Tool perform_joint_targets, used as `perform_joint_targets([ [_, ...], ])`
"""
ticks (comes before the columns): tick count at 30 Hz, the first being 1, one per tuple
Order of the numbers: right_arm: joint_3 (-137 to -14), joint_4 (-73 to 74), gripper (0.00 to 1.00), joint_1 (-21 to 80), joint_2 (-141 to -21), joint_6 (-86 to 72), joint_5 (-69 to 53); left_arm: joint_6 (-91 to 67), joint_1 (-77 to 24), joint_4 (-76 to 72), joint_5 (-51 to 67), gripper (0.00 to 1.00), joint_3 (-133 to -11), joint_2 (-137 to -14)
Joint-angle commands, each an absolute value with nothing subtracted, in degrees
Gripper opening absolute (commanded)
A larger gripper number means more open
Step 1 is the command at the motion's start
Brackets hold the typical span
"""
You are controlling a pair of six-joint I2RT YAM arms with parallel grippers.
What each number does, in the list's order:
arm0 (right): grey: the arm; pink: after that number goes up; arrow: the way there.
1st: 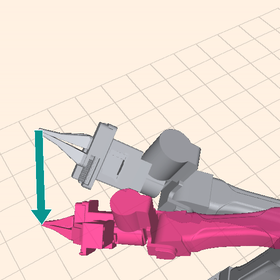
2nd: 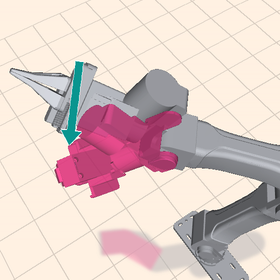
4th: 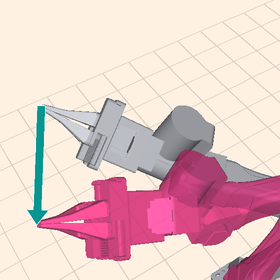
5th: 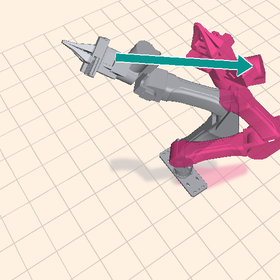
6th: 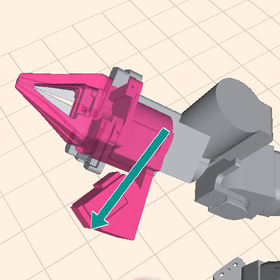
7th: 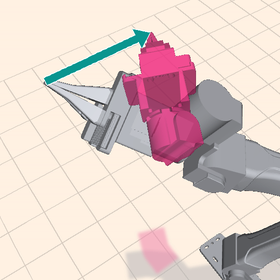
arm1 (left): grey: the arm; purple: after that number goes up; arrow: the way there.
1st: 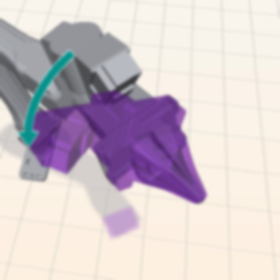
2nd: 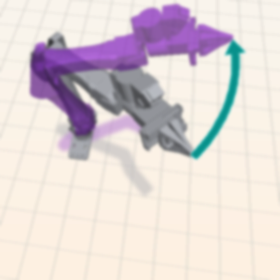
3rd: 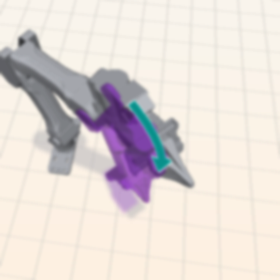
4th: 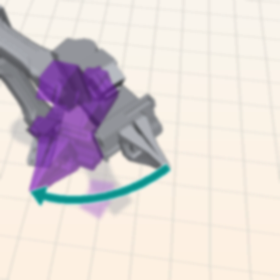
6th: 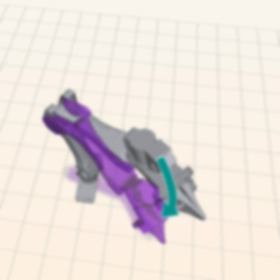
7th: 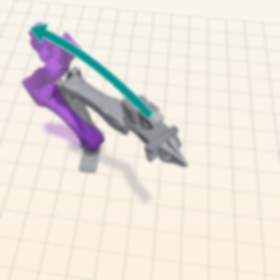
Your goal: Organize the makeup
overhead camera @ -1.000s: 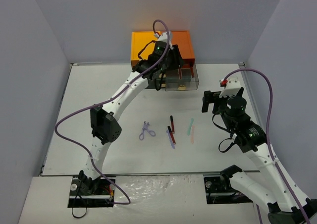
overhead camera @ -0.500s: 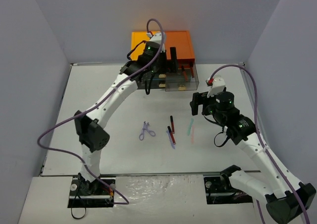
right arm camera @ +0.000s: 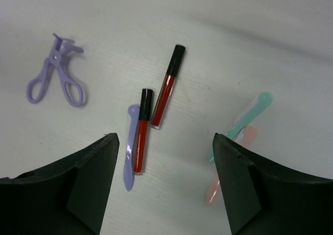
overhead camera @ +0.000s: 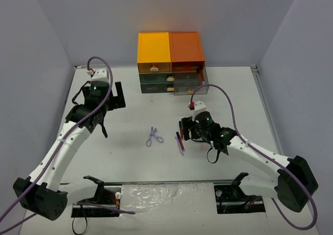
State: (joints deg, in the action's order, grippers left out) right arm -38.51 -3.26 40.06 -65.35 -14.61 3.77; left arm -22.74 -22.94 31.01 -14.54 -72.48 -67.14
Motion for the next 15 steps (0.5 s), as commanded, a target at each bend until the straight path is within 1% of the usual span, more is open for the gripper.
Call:
perform_joint_targets([
  [1, -36.3, -10.6, 0.61, 42.8, -69.2, -18.6, 5.2, -19.5, -17.0, 29.8, -17.5, 0.97, -63.3, -60.1],
  [3, -35.7, -10.6, 0.58, 43.6, -71.3, -19.3, 5.4, -18.6, -14.5, 28.8, -17.6, 0.97, -60.3, -58.7],
  [8, -34.6, -11.3, 0.46, 46.2, -74.8, -21.6, 5.9, -17.3, -11.9, 24.9, -16.9, 0.97, -55.9, -57.8],
  [15, -32.9, -12.4, 0.39, 47.7, -78.1, -24.1, 7.7, -17.5, -11.0, 21.4, -16.4, 0.97, -52.4, -59.7],
])
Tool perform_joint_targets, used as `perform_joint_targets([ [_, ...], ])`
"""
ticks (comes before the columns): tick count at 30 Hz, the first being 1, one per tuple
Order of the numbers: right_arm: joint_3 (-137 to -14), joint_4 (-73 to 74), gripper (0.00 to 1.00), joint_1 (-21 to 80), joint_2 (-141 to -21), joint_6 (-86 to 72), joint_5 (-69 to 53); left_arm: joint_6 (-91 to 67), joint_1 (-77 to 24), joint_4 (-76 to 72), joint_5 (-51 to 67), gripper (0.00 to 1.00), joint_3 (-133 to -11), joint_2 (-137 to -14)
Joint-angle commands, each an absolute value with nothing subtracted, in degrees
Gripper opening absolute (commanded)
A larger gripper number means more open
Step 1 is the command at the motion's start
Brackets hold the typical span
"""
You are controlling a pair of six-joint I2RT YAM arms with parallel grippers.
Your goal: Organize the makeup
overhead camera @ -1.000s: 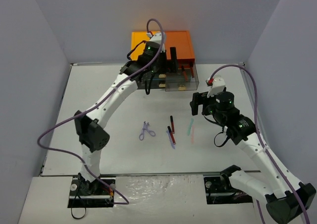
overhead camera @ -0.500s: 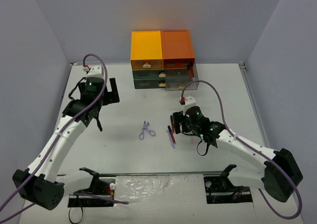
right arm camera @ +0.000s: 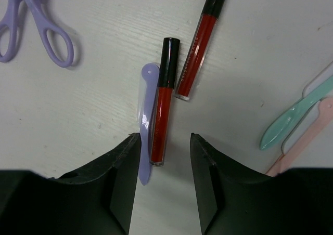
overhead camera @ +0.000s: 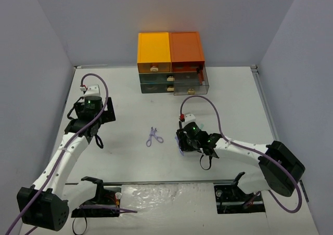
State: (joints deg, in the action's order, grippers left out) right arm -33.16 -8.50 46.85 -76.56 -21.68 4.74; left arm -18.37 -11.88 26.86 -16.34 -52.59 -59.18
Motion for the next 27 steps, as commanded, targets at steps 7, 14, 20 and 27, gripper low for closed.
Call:
perform_joint_targets([
  [7, -32.8, -13.9, 0.32, 48.5, -81.8, -24.3, 8.3, -17.7, -10.3, 19.7, -15.9, 0.97, -51.9, -60.4],
  [14, -33.6, -14.2, 0.21, 50.1, -85.3, -23.6, 8.6, -17.5, -10.2, 19.3, -15.9, 0.97, -51.9, -60.7],
  [20, -39.1, -9.7, 0.0, 53.8, -82.5, -21.5, 11.9, -17.4, -10.2, 19.2, -15.6, 0.97, -52.0, -61.0],
  [27, -55.2, 0.0, 0.0, 54.0, -74.0, -15.1, 17.3, -17.5, -10.2, 19.3, -14.9, 0.97, -52.2, -61.1],
])
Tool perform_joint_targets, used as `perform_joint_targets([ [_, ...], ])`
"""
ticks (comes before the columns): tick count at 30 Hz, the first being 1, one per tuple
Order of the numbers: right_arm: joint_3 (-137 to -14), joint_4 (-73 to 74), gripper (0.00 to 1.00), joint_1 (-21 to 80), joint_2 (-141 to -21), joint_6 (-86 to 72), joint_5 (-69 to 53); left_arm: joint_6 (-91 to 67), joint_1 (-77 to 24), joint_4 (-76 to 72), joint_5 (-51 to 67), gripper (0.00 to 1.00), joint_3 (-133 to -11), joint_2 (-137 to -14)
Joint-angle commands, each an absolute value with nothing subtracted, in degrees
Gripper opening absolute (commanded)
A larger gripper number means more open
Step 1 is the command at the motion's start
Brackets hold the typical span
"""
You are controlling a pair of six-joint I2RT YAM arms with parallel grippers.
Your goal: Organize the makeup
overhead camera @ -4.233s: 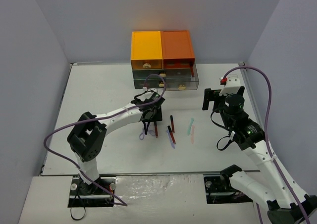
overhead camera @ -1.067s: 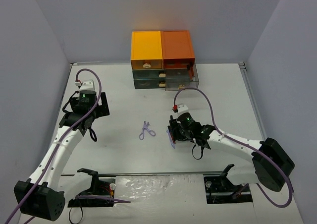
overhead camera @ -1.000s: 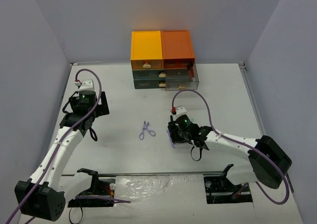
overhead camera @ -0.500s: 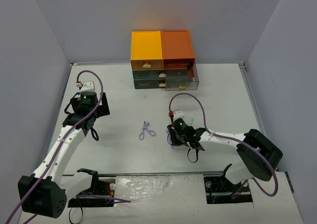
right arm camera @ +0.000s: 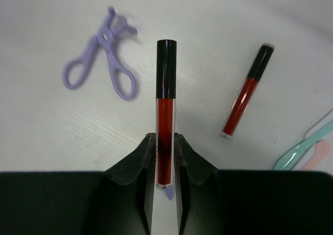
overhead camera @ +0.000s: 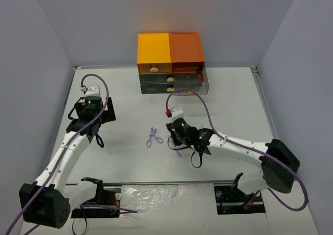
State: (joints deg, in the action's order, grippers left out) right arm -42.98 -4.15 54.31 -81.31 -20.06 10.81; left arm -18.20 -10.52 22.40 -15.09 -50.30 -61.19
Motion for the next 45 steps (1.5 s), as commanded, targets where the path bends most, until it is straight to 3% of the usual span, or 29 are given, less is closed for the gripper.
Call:
perform_joint_targets([
  [1, -58.0, 1.3, 0.0, 53.8, -73.4, -13.9, 18.4, -17.6, -10.2, 19.4, -14.8, 0.97, -52.3, -61.2],
  [9, -79.9, 5.8, 0.0, 40.7, -80.1, -6.8, 16.4, -17.7, -10.2, 19.7, -14.8, 0.97, -52.4, -60.8],
  [15, -89.0, 5.4, 0.0, 31.0, -89.6, -6.2, 10.3, -17.6, -10.2, 19.9, -14.8, 0.97, -52.5, -61.2],
  [21, -94.0, 4.6, 0.26, 27.2, -96.2, -6.1, 6.1, -17.4, -10.2, 20.1, -14.8, 0.97, -52.6, -61.3],
  [25, -93.6, 4.6, 0.57, 27.3, -94.8, -5.9, 6.0, -17.3, -10.2, 20.2, -14.8, 0.97, -52.6, -61.3],
  [27, -91.7, 4.7, 0.65, 27.5, -92.2, -5.3, 6.3, -17.4, -10.2, 20.1, -14.6, 0.97, -52.6, -61.5],
  [31, -82.9, 4.1, 0.69, 28.7, -84.4, -5.2, 7.6, -17.4, -10.2, 20.0, -14.2, 0.97, -52.8, -62.2],
  [39, -57.5, 1.1, 0.7, 33.5, -66.5, -10.5, 10.1, -17.7, -9.9, 20.1, -13.7, 0.97, -53.1, -63.4],
  [45, -40.6, -6.3, 0.68, 37.1, -62.0, -17.4, 11.2, -17.8, -9.8, 20.1, -13.2, 0.97, -53.2, -64.1],
])
